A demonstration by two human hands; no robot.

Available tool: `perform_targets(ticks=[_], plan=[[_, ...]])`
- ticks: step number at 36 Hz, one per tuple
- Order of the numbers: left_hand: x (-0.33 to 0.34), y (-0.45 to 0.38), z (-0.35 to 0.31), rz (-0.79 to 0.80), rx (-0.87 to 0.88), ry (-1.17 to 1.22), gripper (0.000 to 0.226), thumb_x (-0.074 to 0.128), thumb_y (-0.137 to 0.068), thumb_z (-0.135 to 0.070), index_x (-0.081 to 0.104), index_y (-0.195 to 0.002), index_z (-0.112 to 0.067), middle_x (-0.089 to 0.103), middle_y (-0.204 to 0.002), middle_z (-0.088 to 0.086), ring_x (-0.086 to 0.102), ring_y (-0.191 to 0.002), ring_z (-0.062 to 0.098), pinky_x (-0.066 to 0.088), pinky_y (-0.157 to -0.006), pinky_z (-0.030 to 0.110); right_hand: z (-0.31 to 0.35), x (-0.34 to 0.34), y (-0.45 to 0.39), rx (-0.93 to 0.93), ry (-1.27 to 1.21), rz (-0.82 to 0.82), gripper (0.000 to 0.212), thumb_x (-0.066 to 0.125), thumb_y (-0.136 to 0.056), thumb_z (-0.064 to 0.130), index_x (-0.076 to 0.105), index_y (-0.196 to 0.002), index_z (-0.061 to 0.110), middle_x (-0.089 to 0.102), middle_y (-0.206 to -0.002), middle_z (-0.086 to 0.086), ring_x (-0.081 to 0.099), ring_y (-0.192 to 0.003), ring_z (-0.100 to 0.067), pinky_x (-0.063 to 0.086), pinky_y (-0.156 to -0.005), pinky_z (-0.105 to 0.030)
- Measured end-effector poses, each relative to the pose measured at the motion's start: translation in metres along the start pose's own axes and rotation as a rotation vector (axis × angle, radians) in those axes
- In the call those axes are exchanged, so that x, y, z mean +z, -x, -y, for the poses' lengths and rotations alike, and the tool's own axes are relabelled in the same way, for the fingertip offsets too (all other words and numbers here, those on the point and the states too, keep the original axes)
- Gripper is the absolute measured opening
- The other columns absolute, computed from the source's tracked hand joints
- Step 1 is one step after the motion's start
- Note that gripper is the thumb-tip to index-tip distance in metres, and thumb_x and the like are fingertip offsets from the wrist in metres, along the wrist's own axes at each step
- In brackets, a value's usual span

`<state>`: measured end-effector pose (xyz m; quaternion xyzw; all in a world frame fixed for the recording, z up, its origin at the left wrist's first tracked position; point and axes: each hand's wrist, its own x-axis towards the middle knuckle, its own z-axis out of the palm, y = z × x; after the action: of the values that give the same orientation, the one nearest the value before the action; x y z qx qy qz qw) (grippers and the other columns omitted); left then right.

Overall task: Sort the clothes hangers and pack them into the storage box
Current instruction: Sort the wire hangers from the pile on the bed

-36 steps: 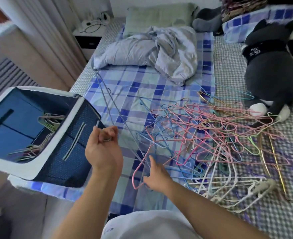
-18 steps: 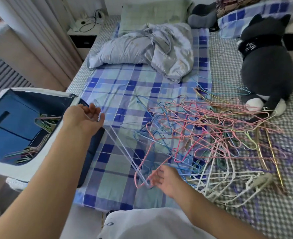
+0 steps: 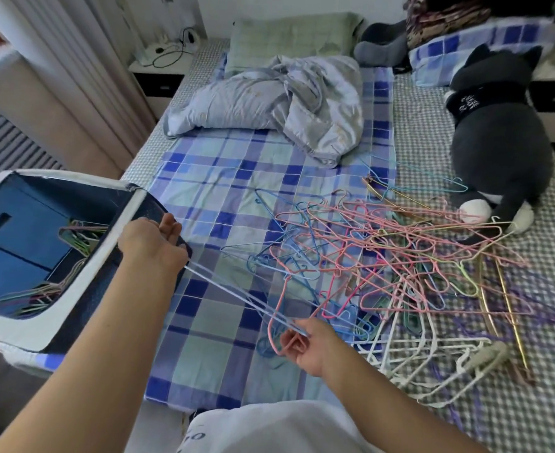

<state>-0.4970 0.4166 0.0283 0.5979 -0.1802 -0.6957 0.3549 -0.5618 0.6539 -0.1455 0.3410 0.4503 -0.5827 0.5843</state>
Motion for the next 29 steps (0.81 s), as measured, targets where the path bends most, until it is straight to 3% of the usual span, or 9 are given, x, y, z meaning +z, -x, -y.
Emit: perform_targets(ticks=[3, 8, 14, 17, 19, 21, 24, 26, 29], plan=[[-0.001, -0.012, 0.01, 0.034, 0.016, -0.022, 0.028, 0.031, -0.105, -0.021, 0.048, -0.083, -0.021, 0.07, -0.094, -0.004, 0.063, -0.098, 0.012, 0.032, -0.099, 0.039, 0.003, -0.003, 0.01, -0.035, -0.035, 0.052, 0.032, 0.042, -0.095, -0.004, 0.053, -0.065, 0.001, 0.046, -0.04, -0.008, 0.045, -0.029, -0.014, 0.042, -0.033, -0.02], [-0.002, -0.029, 0.041, 0.06, 0.108, -0.135, 0.024, 0.038, -0.099, -0.008, 0.049, -0.081, -0.019, 0.063, -0.066, -0.002, 0.061, -0.066, 0.009, 0.027, -0.05, 0.025, 0.013, -0.008, 0.01, -0.037, -0.202, 0.084, 0.031, 0.037, -0.098, -0.002, 0.052, -0.071, 0.005, 0.036, -0.044, 0.001, 0.031, -0.027, -0.006, 0.029, -0.028, -0.014], [-0.025, -0.059, 0.07, -0.004, 0.15, -0.304, 0.029, 0.031, -0.101, -0.001, 0.047, -0.081, -0.015, 0.059, -0.044, -0.007, 0.051, -0.059, 0.009, 0.035, -0.046, 0.018, 0.028, -0.022, 0.015, -0.029, -0.268, 0.137, 0.031, 0.041, -0.1, 0.004, 0.061, -0.078, -0.007, 0.032, -0.046, 0.003, 0.026, -0.028, -0.003, 0.021, -0.029, -0.013], [-0.036, -0.063, 0.08, -0.045, 0.091, -0.382, 0.032, 0.027, -0.103, -0.004, 0.049, -0.082, -0.013, 0.063, -0.064, -0.003, 0.046, -0.06, 0.007, 0.036, -0.042, 0.014, 0.034, -0.028, 0.019, -0.015, -0.306, 0.18, 0.041, 0.037, -0.099, 0.0, 0.065, -0.071, -0.011, 0.036, -0.062, 0.0, 0.027, -0.028, -0.002, 0.021, -0.028, -0.013], [-0.039, -0.07, 0.088, -0.052, 0.083, -0.474, 0.029, 0.029, -0.105, -0.011, 0.051, -0.086, -0.015, 0.056, -0.08, -0.003, 0.048, -0.065, 0.007, 0.042, -0.049, 0.014, 0.038, -0.029, 0.027, -0.01, -0.32, 0.184, 0.035, 0.036, -0.1, 0.0, 0.062, -0.08, -0.012, 0.035, -0.056, 0.001, 0.027, -0.028, -0.001, 0.022, -0.027, -0.011], [-0.043, -0.075, 0.093, -0.05, 0.083, -0.675, 0.02, 0.04, -0.101, -0.015, 0.059, -0.104, -0.017, 0.059, -0.099, 0.001, 0.059, -0.087, 0.012, 0.053, -0.074, 0.019, 0.042, -0.031, 0.033, -0.014, -0.351, 0.183, 0.031, 0.035, -0.102, 0.0, 0.058, -0.084, -0.011, 0.041, -0.055, -0.002, 0.028, -0.028, -0.002, 0.023, -0.028, -0.01], [-0.055, -0.092, 0.1, -0.216, 0.138, -1.037, 0.048, 0.063, -0.091, -0.017, 0.056, -0.137, -0.028, 0.048, -0.14, 0.005, 0.051, -0.13, 0.022, 0.045, -0.102, 0.029, 0.048, -0.035, 0.037, -0.017, -0.36, 0.213, 0.025, 0.035, -0.104, 0.003, 0.055, -0.091, -0.004, 0.049, -0.044, -0.004, 0.028, -0.027, -0.001, 0.022, -0.031, -0.008], [-0.063, -0.089, 0.103, -0.19, 0.211, -1.079, 0.051, 0.063, -0.091, -0.013, 0.055, -0.139, -0.027, 0.045, -0.142, 0.008, 0.052, -0.129, 0.024, 0.044, -0.103, 0.03, 0.053, -0.038, 0.038, -0.029, -0.375, 0.216, 0.025, 0.035, -0.104, 0.004, 0.055, -0.096, -0.008, 0.047, -0.041, -0.001, 0.029, -0.028, -0.001, 0.022, -0.032, -0.009], [-0.072, -0.08, 0.115, -0.108, 0.076, -0.773, 0.039, 0.04, -0.099, 0.003, 0.055, -0.136, 0.004, 0.054, -0.136, 0.025, 0.058, -0.109, 0.033, 0.047, -0.105, 0.031, 0.062, -0.04, 0.04, -0.059, -0.385, 0.204, 0.023, 0.034, -0.103, 0.001, 0.054, -0.097, -0.009, 0.048, -0.043, 0.0, 0.028, -0.028, -0.002, 0.024, -0.032, -0.009]])
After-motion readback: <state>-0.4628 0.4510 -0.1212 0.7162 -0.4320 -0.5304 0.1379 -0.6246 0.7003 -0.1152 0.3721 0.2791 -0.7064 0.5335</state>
